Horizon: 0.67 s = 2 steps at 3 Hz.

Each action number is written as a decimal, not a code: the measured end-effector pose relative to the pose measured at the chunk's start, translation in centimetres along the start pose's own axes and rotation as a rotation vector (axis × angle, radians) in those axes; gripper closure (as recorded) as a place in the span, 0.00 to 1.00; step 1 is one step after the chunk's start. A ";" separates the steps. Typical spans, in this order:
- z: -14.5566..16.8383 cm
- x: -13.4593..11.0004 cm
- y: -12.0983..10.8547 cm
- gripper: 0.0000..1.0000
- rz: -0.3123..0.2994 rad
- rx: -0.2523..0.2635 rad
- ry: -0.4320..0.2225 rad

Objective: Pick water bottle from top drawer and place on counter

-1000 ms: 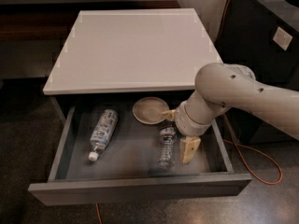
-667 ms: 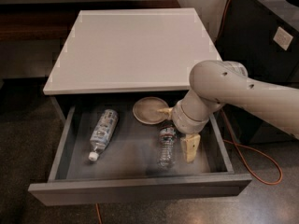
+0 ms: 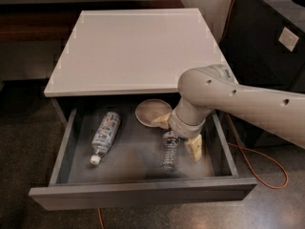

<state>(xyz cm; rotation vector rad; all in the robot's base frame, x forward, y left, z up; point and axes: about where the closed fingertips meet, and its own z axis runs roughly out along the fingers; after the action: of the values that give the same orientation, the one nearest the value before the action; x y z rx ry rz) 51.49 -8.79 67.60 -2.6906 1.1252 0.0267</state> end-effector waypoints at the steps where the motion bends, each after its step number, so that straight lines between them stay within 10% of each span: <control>1: 0.9 0.7 0.0 0.00 -0.098 -0.024 0.013; 2: 1.9 1.1 0.0 0.00 -0.183 -0.062 -0.001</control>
Offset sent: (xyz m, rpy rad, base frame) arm 0.0139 -0.0068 -0.0297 -0.0821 0.0244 0.2926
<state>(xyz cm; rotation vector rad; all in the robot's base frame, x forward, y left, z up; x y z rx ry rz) 52.36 -9.19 65.66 -2.8366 0.8871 0.0327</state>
